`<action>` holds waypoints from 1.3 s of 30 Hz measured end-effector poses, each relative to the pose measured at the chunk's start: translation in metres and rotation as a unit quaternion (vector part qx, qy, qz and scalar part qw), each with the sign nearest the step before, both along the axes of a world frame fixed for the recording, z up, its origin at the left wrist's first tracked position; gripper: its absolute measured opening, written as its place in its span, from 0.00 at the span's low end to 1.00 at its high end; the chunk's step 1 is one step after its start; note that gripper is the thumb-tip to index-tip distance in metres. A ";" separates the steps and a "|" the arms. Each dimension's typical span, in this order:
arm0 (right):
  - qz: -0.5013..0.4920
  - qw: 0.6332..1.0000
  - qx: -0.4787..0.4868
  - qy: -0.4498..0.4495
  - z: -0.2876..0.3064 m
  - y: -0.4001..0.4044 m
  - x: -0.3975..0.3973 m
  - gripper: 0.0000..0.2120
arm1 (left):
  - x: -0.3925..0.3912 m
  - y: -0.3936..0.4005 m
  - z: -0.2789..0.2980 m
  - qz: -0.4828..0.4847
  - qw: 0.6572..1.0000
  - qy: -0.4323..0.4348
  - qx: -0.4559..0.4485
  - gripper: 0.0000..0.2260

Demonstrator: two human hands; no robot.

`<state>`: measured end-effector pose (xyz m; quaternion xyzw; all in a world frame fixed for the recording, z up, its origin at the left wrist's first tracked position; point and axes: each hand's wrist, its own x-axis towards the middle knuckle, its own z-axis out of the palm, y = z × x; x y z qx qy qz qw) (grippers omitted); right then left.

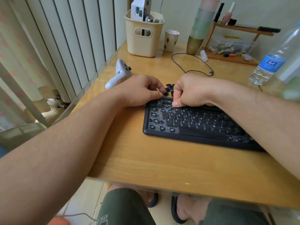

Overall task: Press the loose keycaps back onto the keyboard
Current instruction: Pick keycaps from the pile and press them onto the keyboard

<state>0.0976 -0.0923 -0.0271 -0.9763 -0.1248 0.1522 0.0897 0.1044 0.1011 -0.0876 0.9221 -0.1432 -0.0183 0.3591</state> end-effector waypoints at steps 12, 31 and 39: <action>0.000 1.000 0.021 -0.020 -0.002 -0.007 0.003 0.11 | 0.001 0.001 -0.001 0.001 1.000 0.000 -0.018 0.05; 0.180 0.967 -0.066 -0.167 -0.024 0.005 0.053 0.06 | 0.012 -0.003 -0.007 0.111 0.986 -0.121 -0.039 0.10; -0.018 0.913 0.398 -0.089 -0.015 -0.014 0.034 0.05 | 0.003 -0.012 0.004 0.076 0.979 -0.135 -0.131 0.06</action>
